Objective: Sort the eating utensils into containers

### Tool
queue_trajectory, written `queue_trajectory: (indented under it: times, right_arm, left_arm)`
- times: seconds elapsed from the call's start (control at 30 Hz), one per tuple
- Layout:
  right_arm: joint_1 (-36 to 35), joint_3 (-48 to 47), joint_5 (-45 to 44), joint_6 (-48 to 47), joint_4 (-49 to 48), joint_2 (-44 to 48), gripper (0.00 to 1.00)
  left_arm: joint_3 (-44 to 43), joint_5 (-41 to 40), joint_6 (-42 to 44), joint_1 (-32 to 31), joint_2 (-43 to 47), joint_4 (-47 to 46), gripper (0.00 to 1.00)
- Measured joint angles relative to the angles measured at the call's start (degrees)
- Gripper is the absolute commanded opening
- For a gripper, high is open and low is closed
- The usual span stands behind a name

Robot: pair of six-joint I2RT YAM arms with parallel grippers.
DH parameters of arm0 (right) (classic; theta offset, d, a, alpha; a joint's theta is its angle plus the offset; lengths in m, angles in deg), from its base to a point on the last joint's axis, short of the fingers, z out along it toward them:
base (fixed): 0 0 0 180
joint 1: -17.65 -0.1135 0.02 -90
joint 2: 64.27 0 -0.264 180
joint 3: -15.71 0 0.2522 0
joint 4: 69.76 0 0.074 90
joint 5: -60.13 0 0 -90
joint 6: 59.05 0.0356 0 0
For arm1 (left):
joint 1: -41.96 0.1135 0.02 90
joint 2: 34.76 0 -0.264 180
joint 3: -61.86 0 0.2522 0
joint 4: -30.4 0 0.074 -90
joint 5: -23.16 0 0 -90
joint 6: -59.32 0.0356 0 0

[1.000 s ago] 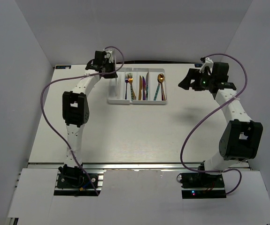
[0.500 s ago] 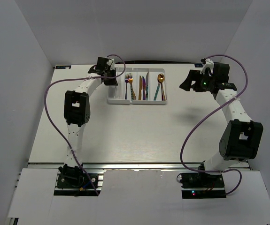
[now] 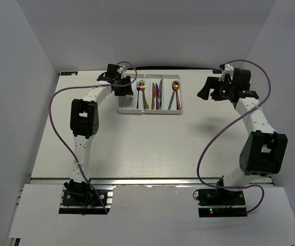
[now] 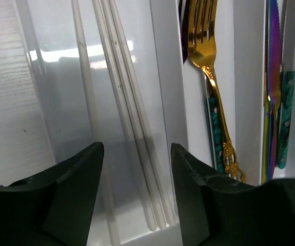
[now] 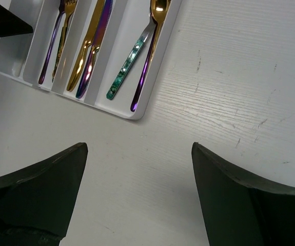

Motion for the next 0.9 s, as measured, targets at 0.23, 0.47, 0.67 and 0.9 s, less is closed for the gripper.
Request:
queue_trajectory:
  times: [0.23, 0.47, 0.67, 0.9]
  right_arm:
    - [0.0, 0.0, -6.6, -3.3, -0.1, 0.0, 0.89]
    - [0.0, 0.6, -16.6, -10.8, -2.5, 2.1, 0.89]
    - [0.0, 5.9, -22.3, -15.0, -6.9, 3.2, 0.89]
    - [0.0, 10.4, -24.5, -16.6, -8.8, 3.2, 0.89]
  left_arm:
    - [-4.2, 0.3, 0.1, 0.6, 1.6, 0.2, 0.90]
    - [3.6, -0.4, 5.1, 2.1, 17.9, -1.5, 0.98]
    - [17.9, -1.2, 6.6, 7.9, 31.8, -2.6, 0.98]
    - [32.5, -6.0, 6.3, 17.6, 33.7, -2.4, 0.98]
